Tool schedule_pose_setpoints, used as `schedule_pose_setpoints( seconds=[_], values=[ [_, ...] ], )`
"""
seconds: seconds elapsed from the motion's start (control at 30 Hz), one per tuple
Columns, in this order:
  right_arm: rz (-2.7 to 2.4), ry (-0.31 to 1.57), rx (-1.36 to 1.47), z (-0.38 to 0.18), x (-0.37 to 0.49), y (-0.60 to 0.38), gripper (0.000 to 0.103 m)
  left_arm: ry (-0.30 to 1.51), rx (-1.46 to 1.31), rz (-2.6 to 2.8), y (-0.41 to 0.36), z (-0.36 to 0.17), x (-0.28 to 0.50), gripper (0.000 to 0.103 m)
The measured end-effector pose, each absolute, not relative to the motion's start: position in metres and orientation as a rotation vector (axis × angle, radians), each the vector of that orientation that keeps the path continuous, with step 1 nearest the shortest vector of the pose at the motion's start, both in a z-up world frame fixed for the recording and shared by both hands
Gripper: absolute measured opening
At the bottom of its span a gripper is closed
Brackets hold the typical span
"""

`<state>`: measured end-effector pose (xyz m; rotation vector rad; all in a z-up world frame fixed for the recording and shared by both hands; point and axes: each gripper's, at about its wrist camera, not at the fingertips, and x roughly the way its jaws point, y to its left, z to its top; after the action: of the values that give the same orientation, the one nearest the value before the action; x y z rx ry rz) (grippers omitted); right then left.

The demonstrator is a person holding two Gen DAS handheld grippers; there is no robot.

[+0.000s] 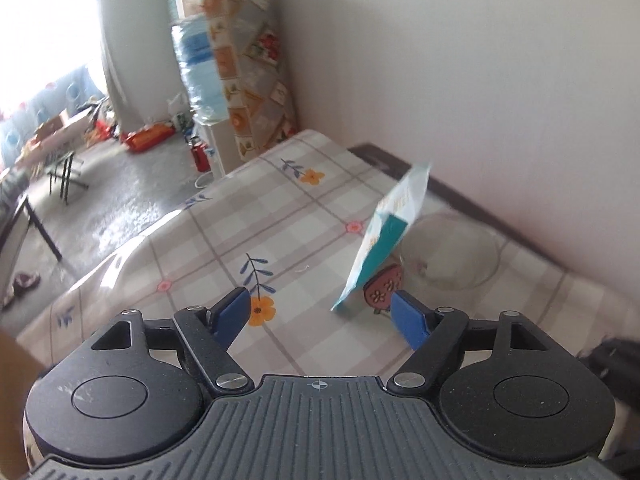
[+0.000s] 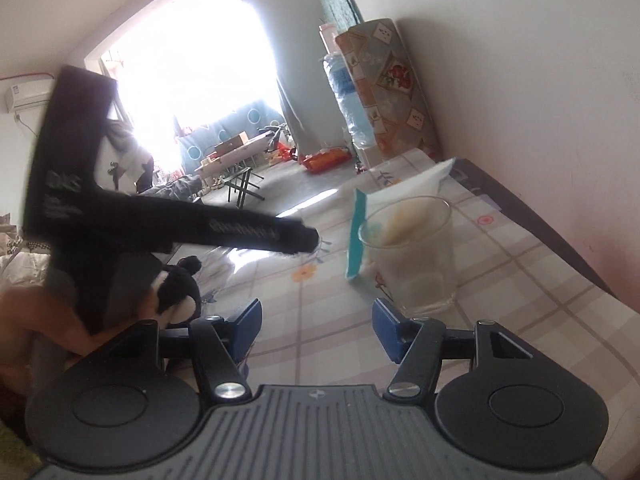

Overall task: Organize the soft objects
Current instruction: 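Move the left gripper to the white-and-teal swab packet by the glass, then close the left gripper on the swab packet's teal edge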

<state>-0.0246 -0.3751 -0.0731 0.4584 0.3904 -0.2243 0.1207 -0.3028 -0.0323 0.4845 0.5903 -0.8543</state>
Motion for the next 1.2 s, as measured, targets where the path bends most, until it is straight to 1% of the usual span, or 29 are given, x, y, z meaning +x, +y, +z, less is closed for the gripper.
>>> schedule_pose_setpoints(
  seconds=[0.17, 0.33, 0.57, 0.67, 0.73, 0.77, 0.83, 0.93, 1.07, 1.2],
  values=[
    [-0.214, 0.384, 0.487, -0.077, -0.025, -0.385, 0.065, 0.603, 0.587, -0.913, -0.323, -0.056, 0.128, 0.073],
    [-0.201, 0.390, 0.501, -0.081, -0.027, -0.387, 0.065, 0.600, 0.604, -0.935, -0.331, -0.064, 0.135, 0.060],
    [-0.186, 0.383, 0.528, -0.082, -0.028, -0.391, 0.065, 0.555, 0.639, -1.006, -0.343, -0.071, 0.134, 0.052],
    [-0.180, 0.382, 0.536, -0.083, -0.028, -0.391, 0.065, 0.557, 0.645, -1.004, -0.348, -0.074, 0.136, 0.044],
    [-0.178, 0.382, 0.540, -0.084, -0.028, -0.392, 0.065, 0.563, 0.637, -1.005, -0.350, -0.076, 0.139, 0.031],
    [-0.177, 0.382, 0.542, -0.084, -0.028, -0.392, 0.065, 0.568, 0.631, -1.005, -0.350, -0.076, 0.140, 0.028],
    [-0.177, 0.383, 0.547, -0.085, -0.028, -0.393, 0.065, 0.581, 0.612, -0.998, -0.350, -0.076, 0.144, 0.013],
    [-0.176, 0.386, 0.554, -0.086, -0.028, -0.394, 0.065, 0.570, 0.561, -1.000, -0.346, -0.072, 0.144, 0.007],
    [-0.176, 0.390, 0.562, -0.087, -0.027, -0.395, 0.065, 0.579, 0.503, -0.974, -0.341, -0.066, 0.142, 0.004],
    [-0.175, 0.391, 0.582, -0.088, -0.027, -0.397, 0.065, 0.648, 0.438, -0.927, -0.326, -0.054, 0.140, 0.001]
  ],
)
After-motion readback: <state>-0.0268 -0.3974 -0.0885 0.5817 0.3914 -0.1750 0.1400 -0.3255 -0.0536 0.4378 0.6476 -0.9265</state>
